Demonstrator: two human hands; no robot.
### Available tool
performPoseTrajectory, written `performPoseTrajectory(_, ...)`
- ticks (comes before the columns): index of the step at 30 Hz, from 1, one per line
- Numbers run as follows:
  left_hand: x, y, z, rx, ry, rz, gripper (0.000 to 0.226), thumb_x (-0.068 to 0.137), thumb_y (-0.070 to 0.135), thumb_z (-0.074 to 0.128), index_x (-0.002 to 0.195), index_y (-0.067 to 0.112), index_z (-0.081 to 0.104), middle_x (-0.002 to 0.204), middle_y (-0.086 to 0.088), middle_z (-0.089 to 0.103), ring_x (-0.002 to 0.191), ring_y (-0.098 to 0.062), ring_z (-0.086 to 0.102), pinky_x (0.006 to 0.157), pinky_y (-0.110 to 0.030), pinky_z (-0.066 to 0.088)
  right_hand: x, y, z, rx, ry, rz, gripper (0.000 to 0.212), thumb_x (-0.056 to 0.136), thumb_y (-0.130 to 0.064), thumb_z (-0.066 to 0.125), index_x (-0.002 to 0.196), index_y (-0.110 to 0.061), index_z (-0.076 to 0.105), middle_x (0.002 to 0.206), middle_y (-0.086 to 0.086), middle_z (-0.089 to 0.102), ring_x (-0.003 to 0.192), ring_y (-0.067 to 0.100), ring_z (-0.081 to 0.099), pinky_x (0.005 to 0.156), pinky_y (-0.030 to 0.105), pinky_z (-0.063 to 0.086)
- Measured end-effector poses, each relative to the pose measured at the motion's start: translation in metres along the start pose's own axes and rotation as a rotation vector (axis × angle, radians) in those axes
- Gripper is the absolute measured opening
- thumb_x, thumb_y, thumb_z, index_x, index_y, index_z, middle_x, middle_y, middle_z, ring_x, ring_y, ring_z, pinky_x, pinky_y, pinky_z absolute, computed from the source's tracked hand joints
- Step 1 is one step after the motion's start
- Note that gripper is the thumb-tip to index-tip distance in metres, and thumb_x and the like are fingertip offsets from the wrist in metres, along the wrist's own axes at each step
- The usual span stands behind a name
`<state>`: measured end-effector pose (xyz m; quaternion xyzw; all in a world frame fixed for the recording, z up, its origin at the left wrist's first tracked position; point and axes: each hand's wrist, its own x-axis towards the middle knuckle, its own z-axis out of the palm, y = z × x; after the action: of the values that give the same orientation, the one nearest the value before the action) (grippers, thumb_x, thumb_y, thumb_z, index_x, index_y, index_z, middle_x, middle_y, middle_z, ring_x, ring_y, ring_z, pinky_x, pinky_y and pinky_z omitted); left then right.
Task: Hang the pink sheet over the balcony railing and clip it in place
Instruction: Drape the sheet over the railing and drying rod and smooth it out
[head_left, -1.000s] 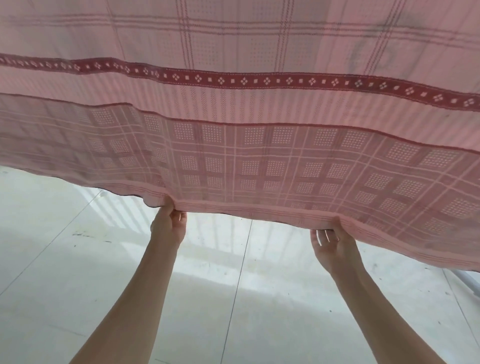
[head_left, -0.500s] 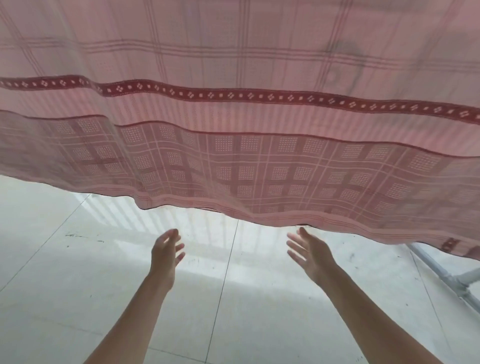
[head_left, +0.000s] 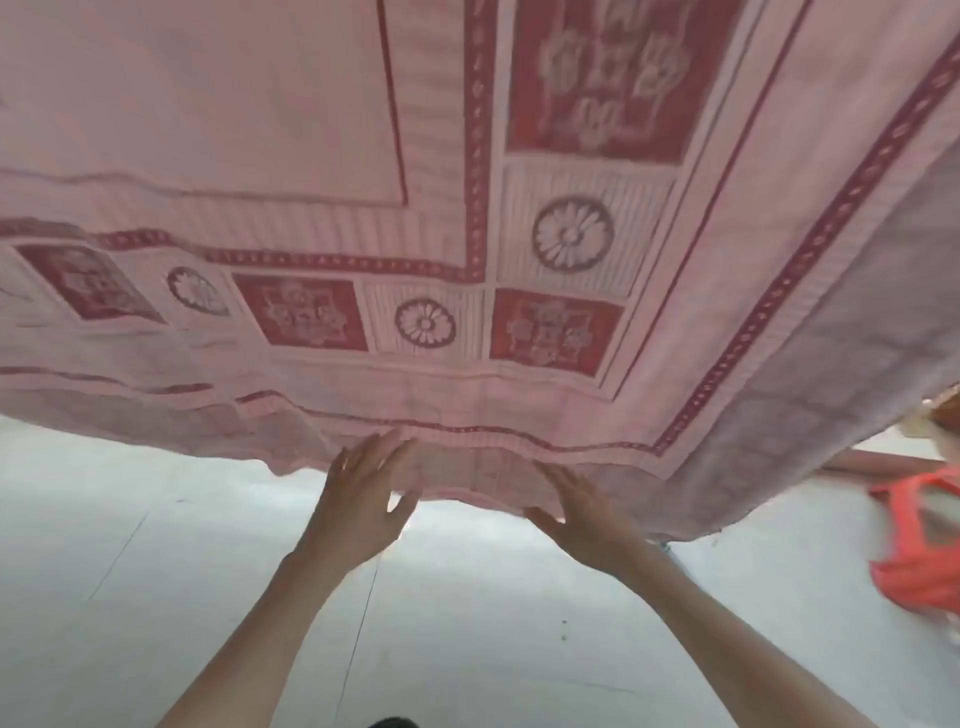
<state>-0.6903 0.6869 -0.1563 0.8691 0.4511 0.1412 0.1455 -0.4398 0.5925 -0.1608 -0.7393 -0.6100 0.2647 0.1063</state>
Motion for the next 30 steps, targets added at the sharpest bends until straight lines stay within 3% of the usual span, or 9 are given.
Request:
performPoseTrajectory(4, 0.015, 0.109, -0.110, -0.047, 0.045, 0.078, 0.054, 0.089, 0.025, 0.054, 0.140, 0.019, 0.036, 0.147, -0.003, 0.035, 0.136, -0.021, 0.029, 0.112, -0.034, 0.020, -0.073, -0.022, -0.143, 0.055, 0.165, 0.013, 0.062, 0.091, -0.043, 0.050, 0.145, -0.026, 0.024, 0.150, 0.001, 0.034, 0.132, 0.022, 0.039, 0.109, 0.036, 0.031)
performPoseTrajectory(7, 0.020, 0.192, -0.169, -0.123, 0.075, 0.094, 0.055, 0.089, 0.026, 0.053, 0.140, 0.021, 0.034, 0.147, -0.001, 0.034, 0.136, -0.019, 0.028, 0.110, -0.029, 0.018, -0.131, -0.028, -0.232, 0.132, 0.297, 0.051, 0.060, 0.090, -0.037, 0.054, 0.143, -0.026, 0.030, 0.145, 0.001, 0.040, 0.124, 0.024, 0.047, 0.099, 0.030, 0.035)
performPoseTrajectory(10, 0.025, 0.268, -0.203, -0.133, 0.090, 0.131, 0.055, 0.088, 0.022, 0.055, 0.139, 0.017, 0.036, 0.145, -0.005, 0.037, 0.133, -0.023, 0.032, 0.110, -0.034, 0.022, -0.179, -0.015, -0.299, 0.158, 0.368, 0.097, 0.056, 0.089, -0.026, 0.055, 0.141, -0.023, 0.034, 0.141, 0.007, 0.046, 0.120, 0.029, 0.050, 0.090, 0.030, 0.038)
performPoseTrajectory(15, 0.041, 0.374, -0.234, -0.110, 0.139, 0.294, 0.049, 0.089, 0.019, 0.055, 0.136, 0.015, 0.042, 0.141, -0.010, 0.041, 0.131, -0.026, 0.036, 0.110, -0.035, 0.023, -0.237, 0.026, -0.386, 0.147, 0.462, 0.048, 0.053, 0.092, -0.025, 0.053, 0.141, -0.019, 0.035, 0.140, 0.002, 0.044, 0.128, 0.020, 0.042, 0.095, 0.019, 0.029)
performPoseTrajectory(18, 0.062, 0.424, -0.246, -0.111, 0.181, 0.346, 0.046, 0.090, 0.018, 0.053, 0.135, 0.012, 0.043, 0.142, -0.011, 0.041, 0.132, -0.027, 0.034, 0.112, -0.039, 0.026, -0.251, 0.047, -0.424, 0.164, 0.491, 0.037, 0.052, 0.093, -0.029, 0.050, 0.142, -0.022, 0.032, 0.144, -0.001, 0.040, 0.130, 0.016, 0.038, 0.100, 0.024, 0.029)
performPoseTrajectory(22, 0.103, 0.485, -0.254, -0.092, 0.217, 0.398, 0.047, 0.092, 0.027, 0.047, 0.138, 0.020, 0.037, 0.145, -0.005, 0.035, 0.136, -0.020, 0.027, 0.111, -0.033, 0.017, -0.249, 0.075, -0.472, 0.155, 0.543, 0.008, 0.052, 0.094, -0.033, 0.048, 0.142, -0.023, 0.032, 0.144, 0.000, 0.040, 0.132, 0.016, 0.036, 0.098, 0.022, 0.027)
performPoseTrajectory(26, 0.155, 0.542, -0.255, -0.094, 0.282, 0.467, 0.045, 0.093, 0.025, 0.047, 0.137, 0.024, 0.039, 0.147, -0.002, 0.034, 0.139, -0.018, 0.021, 0.117, -0.042, 0.015, -0.236, 0.106, -0.522, 0.160, 0.598, -0.031, 0.054, 0.093, -0.037, 0.049, 0.142, -0.023, 0.031, 0.145, -0.001, 0.040, 0.132, 0.015, 0.037, 0.105, 0.029, 0.029)
performPoseTrajectory(30, 0.211, 0.591, -0.259, -0.117, 0.498, 0.553, 0.041, 0.092, 0.016, 0.050, 0.132, 0.021, 0.045, 0.144, -0.001, 0.038, 0.139, -0.011, 0.014, 0.114, -0.027, 0.001, -0.209, 0.136, -0.582, 0.184, 0.694, -0.116, 0.050, 0.093, -0.032, 0.050, 0.139, -0.017, 0.037, 0.141, 0.001, 0.046, 0.127, 0.013, 0.043, 0.108, 0.035, 0.035)
